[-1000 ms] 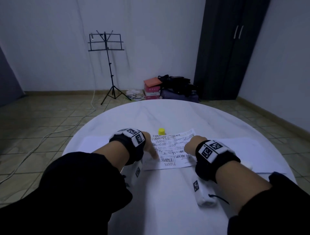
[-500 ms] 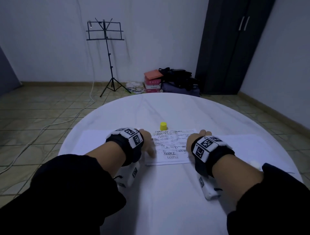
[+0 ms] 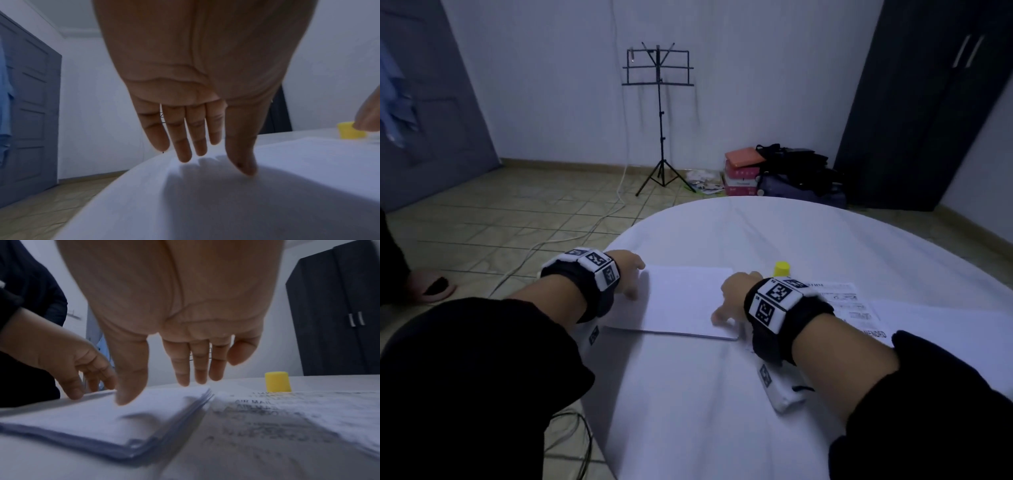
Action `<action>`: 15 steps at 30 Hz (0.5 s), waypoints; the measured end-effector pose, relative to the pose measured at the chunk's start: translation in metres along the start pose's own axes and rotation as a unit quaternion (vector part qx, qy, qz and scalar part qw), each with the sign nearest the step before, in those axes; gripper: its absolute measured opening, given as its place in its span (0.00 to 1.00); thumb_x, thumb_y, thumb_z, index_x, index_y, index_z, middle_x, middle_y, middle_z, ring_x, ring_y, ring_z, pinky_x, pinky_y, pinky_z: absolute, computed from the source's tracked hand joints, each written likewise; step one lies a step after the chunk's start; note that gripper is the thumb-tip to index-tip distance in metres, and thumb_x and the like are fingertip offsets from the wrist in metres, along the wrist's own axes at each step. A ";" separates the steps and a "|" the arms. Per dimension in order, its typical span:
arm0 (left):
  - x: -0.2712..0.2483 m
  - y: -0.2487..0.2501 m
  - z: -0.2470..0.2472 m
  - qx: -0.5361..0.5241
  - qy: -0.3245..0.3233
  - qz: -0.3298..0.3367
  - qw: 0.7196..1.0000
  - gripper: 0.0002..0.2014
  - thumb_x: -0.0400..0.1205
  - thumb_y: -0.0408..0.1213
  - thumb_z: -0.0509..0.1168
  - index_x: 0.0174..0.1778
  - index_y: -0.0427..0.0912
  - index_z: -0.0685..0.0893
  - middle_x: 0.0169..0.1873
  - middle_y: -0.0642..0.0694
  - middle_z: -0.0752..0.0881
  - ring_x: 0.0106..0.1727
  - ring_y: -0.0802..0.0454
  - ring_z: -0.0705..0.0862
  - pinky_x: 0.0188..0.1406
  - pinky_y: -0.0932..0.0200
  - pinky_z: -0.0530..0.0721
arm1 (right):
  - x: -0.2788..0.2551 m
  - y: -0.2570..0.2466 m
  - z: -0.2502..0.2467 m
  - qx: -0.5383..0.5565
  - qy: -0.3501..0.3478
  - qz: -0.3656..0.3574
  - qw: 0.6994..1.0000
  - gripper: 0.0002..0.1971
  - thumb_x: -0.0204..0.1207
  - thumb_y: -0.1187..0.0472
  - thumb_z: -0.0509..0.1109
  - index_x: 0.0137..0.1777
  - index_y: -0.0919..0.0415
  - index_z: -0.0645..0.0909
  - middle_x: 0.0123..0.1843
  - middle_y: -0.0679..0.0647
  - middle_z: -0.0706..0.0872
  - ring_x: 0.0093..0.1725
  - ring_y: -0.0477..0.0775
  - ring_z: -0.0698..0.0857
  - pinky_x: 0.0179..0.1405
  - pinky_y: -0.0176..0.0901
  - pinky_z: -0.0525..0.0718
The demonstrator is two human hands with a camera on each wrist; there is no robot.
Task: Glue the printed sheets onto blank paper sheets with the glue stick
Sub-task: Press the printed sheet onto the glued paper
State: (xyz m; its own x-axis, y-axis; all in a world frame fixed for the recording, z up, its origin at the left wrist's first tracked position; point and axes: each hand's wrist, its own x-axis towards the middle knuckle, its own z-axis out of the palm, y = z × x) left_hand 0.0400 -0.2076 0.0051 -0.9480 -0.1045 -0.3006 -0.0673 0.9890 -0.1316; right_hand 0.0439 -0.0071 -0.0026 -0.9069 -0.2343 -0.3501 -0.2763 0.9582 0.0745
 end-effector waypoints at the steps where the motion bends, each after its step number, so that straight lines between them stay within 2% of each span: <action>1: 0.002 -0.006 0.003 0.004 -0.005 -0.003 1.000 0.36 0.78 0.46 0.70 0.80 0.42 0.64 0.76 0.46 0.72 0.75 0.47 0.72 0.69 0.57 0.71 | 0.005 -0.005 0.002 -0.015 -0.003 -0.002 1.000 0.17 0.69 0.45 0.70 0.38 0.59 0.76 0.43 0.52 0.77 0.64 0.62 0.74 0.63 0.55 0.78; 3: 0.009 -0.013 0.006 0.006 -0.017 -0.006 1.000 0.38 0.77 0.50 0.71 0.79 0.41 0.63 0.75 0.44 0.72 0.74 0.46 0.73 0.67 0.57 0.71 | 0.009 -0.008 0.004 -0.031 -0.020 -0.004 0.999 0.17 0.70 0.44 0.70 0.40 0.60 0.75 0.43 0.52 0.77 0.63 0.62 0.75 0.62 0.54 0.77; 5: 0.015 -0.017 0.008 0.005 -0.028 -0.008 1.000 0.36 0.76 0.52 0.71 0.75 0.38 0.67 0.72 0.42 0.75 0.71 0.44 0.75 0.63 0.56 0.72 | 0.010 -0.010 0.004 -0.024 -0.024 0.001 0.999 0.16 0.71 0.45 0.70 0.42 0.59 0.75 0.42 0.53 0.77 0.65 0.60 0.75 0.62 0.54 0.77; 8: 0.019 -0.019 0.005 -0.005 -0.031 -0.010 0.999 0.35 0.74 0.53 0.73 0.69 0.36 0.70 0.67 0.40 0.79 0.67 0.41 0.78 0.58 0.54 0.75 | 0.016 -0.013 0.006 -0.027 -0.029 0.014 0.999 0.19 0.71 0.46 0.72 0.33 0.59 0.71 0.37 0.53 0.74 0.66 0.61 0.73 0.64 0.57 0.77; 10: 0.020 -0.019 0.005 -0.010 -0.028 -0.009 1.000 0.35 0.72 0.54 0.74 0.67 0.36 0.72 0.63 0.40 0.80 0.63 0.41 0.80 0.56 0.52 0.77 | 0.018 -0.015 0.007 -0.030 -0.044 0.028 0.998 0.20 0.70 0.45 0.72 0.33 0.58 0.69 0.47 0.55 0.77 0.68 0.61 0.72 0.66 0.58 0.75; 12: 0.022 -0.020 0.007 -0.021 -0.015 -0.007 1.000 0.36 0.70 0.53 0.76 0.66 0.37 0.71 0.63 0.40 0.80 0.62 0.40 0.80 0.56 0.50 0.78 | 0.017 -0.015 0.010 -0.027 -0.045 0.036 0.998 0.17 0.72 0.46 0.71 0.41 0.60 0.73 0.60 0.58 0.76 0.68 0.62 0.72 0.66 0.55 0.74; 14: 0.022 -0.020 0.010 -0.035 0.005 -0.002 0.999 0.40 0.69 0.52 0.77 0.71 0.39 0.68 0.66 0.41 0.79 0.65 0.40 0.79 0.60 0.49 0.78 | 0.014 -0.014 0.013 -0.019 -0.025 0.042 0.999 0.15 0.72 0.47 0.71 0.49 0.57 0.75 0.66 0.57 0.72 0.64 0.62 0.73 0.61 0.52 0.71; 15: 0.021 -0.021 0.012 -0.043 0.012 0.000 0.999 0.44 0.69 0.51 0.77 0.76 0.41 0.63 0.70 0.41 0.77 0.68 0.41 0.77 0.63 0.49 0.78 | 0.012 -0.014 0.013 -0.013 -0.012 0.046 0.999 0.15 0.71 0.48 0.72 0.47 0.55 0.74 0.66 0.57 0.71 0.62 0.62 0.72 0.58 0.51 0.71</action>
State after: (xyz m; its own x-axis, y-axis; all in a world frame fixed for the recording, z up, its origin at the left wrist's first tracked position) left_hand 0.0252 -0.2314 -0.0097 -0.9554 -0.1020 -0.2772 -0.0917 0.9945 -0.0499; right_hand 0.0409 -0.0217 -0.0200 -0.9210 -0.1414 -0.3630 -0.2007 0.9709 0.1309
